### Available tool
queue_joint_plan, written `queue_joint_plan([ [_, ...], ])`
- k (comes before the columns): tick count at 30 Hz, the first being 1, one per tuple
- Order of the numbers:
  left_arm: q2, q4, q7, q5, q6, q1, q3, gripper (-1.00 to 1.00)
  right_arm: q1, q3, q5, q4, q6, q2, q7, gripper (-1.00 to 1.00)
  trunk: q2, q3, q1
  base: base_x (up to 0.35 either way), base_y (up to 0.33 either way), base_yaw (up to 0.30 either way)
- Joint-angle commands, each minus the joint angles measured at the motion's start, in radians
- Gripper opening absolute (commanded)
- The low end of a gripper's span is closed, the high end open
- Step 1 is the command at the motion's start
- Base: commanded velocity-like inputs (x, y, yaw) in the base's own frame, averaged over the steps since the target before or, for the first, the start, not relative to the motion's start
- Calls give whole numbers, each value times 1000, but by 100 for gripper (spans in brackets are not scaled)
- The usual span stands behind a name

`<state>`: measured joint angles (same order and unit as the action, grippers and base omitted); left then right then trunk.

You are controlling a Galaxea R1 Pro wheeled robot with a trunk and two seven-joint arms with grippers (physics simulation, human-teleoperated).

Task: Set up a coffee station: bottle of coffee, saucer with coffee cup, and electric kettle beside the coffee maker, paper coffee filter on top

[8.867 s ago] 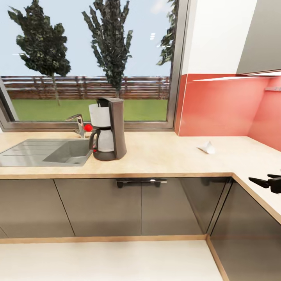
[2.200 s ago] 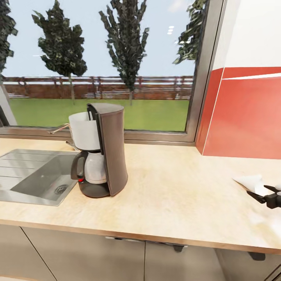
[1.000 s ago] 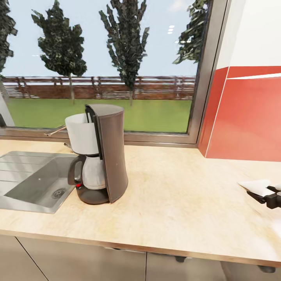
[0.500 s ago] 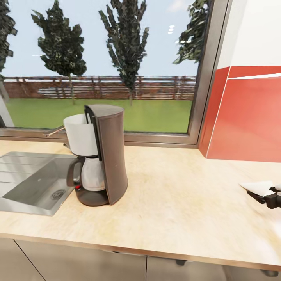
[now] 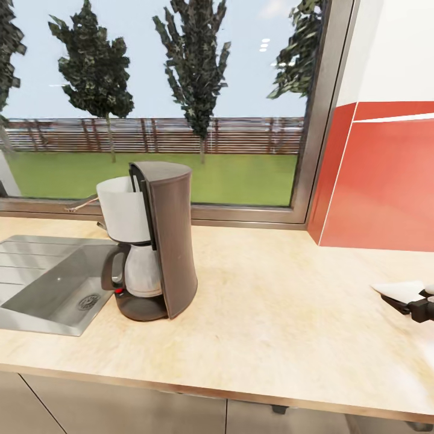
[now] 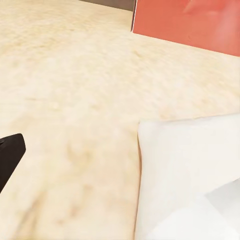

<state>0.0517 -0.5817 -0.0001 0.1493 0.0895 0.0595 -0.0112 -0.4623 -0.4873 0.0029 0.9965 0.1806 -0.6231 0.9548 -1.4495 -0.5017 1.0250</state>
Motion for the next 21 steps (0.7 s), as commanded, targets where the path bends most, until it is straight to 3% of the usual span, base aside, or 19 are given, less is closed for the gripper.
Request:
queue_joint_plan([
  [1,0,-1,0,7,1,0,-1,100,-1,-2,0,1,8,0,5,100,-1,-1,0,0,0,0],
  [21,0,-3,-1,7,2,0,-1,100,-1,-2,0,1,9,0,5,100,-1,-1,0,29,0,0],
])
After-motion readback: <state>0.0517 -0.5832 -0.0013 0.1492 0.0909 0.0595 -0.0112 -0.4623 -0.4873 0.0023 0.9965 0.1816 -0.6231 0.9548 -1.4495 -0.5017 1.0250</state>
